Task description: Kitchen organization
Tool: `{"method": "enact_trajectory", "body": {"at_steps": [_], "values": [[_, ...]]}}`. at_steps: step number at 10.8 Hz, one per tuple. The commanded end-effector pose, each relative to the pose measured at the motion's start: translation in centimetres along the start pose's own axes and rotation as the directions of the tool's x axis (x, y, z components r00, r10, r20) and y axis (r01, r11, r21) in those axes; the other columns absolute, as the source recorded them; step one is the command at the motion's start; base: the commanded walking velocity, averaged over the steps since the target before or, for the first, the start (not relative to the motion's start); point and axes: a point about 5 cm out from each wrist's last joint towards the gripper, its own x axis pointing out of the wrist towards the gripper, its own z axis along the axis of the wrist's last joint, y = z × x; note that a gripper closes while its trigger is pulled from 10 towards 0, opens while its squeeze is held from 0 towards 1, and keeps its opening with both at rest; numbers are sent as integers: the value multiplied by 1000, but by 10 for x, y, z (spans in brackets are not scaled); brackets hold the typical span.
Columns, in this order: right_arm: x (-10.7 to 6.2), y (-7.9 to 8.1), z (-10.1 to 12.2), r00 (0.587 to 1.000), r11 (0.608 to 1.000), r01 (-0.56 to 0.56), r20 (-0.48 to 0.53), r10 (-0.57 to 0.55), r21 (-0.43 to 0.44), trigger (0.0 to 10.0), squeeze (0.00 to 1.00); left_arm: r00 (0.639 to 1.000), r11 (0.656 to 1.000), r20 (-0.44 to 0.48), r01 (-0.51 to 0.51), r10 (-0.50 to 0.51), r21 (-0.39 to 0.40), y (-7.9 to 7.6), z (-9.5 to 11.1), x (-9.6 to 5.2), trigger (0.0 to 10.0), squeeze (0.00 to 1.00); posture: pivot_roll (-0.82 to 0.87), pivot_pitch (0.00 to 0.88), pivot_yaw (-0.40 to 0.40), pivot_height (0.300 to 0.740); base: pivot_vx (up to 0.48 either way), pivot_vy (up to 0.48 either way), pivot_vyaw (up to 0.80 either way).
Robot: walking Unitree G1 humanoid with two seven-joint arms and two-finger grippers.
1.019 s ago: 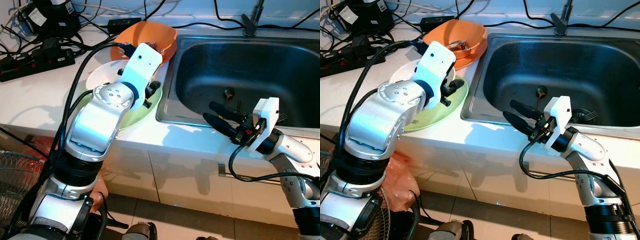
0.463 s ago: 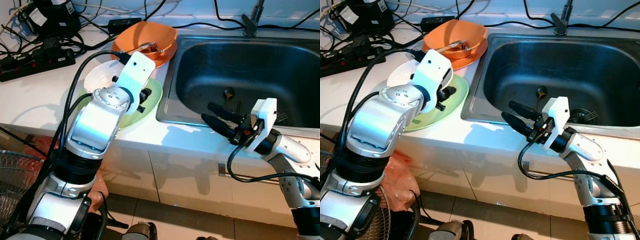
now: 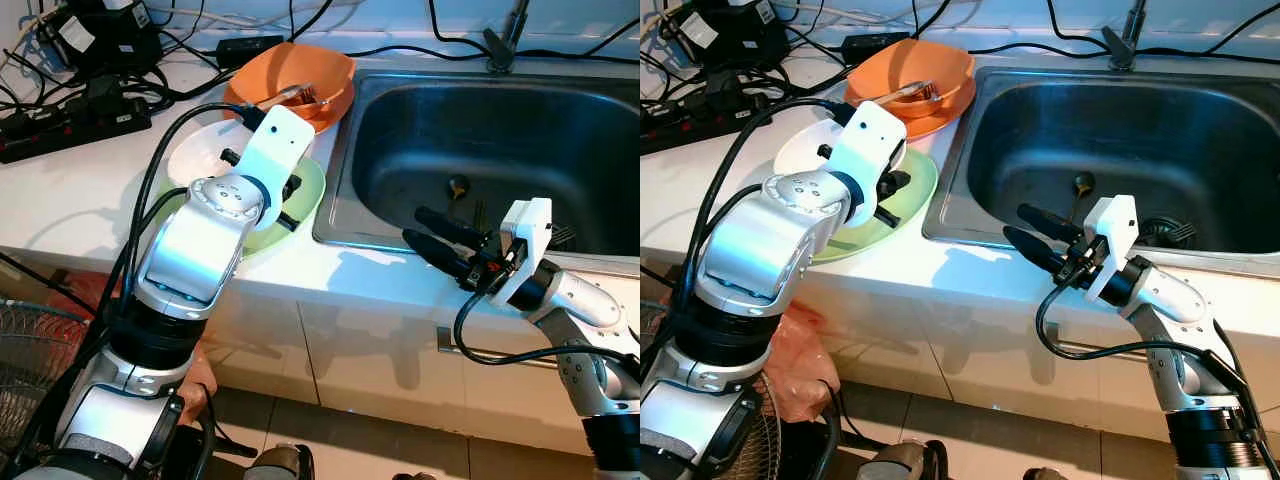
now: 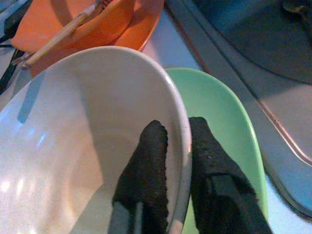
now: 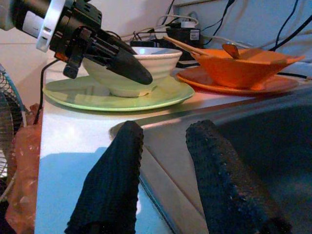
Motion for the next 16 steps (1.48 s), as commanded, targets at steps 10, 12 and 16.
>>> {"method": "enact_trajectory", "body": {"at_steps": [10, 12, 16], "values": [[2, 1, 0, 1000, 1000, -19, 4, 19, -11, 10000, 0, 988, 995, 138, 83, -74, -61, -7, 29, -11, 0, 0, 92, 115, 103, 740, 0, 0, 0], [2, 0, 0, 1000, 1000, -17, 4, 17, -11, 10000, 0, 980, 994, 183, 87, -73, -68, -6, 40, -14, 0, 0, 94, 114, 101, 740, 0, 0, 0], [3, -1, 0, 1000, 1000, -16, 6, 16, -12, 10000, 0, 915, 958, 365, 243, -173, -155, -18, 70, -28, 0, 0, 96, 111, 96, 740, 0, 0, 0]]}}
